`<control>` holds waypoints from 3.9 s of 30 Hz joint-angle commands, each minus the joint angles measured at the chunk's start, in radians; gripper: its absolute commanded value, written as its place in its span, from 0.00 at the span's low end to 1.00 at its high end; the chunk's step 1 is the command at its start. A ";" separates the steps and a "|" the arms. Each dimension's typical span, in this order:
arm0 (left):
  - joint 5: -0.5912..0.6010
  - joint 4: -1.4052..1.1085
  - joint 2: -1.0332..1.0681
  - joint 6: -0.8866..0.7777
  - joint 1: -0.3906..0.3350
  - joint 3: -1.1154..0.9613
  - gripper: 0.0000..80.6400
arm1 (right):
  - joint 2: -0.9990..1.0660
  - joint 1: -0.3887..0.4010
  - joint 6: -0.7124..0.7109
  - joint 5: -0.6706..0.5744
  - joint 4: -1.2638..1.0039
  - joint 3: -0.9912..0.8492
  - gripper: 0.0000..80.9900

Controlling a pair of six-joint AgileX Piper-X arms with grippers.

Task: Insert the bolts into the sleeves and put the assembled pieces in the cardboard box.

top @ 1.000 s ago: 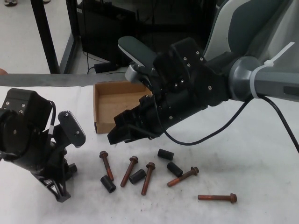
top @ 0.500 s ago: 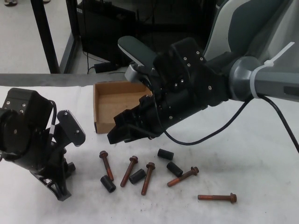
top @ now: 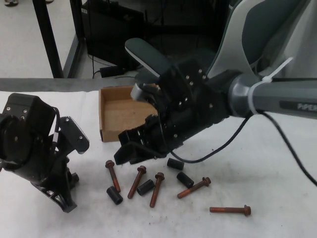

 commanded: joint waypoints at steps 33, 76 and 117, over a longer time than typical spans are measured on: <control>0.120 0.051 -0.097 -0.225 -0.002 0.002 0.00 | 0.163 0.093 -0.192 0.173 0.182 -0.212 0.48; 0.120 0.052 -0.139 -0.274 -0.002 0.002 0.00 | 0.160 0.088 0.031 0.543 0.497 -0.433 0.48; 0.166 0.052 -0.145 -0.291 -0.002 0.002 0.00 | 0.229 0.124 0.170 0.428 0.416 -0.340 0.48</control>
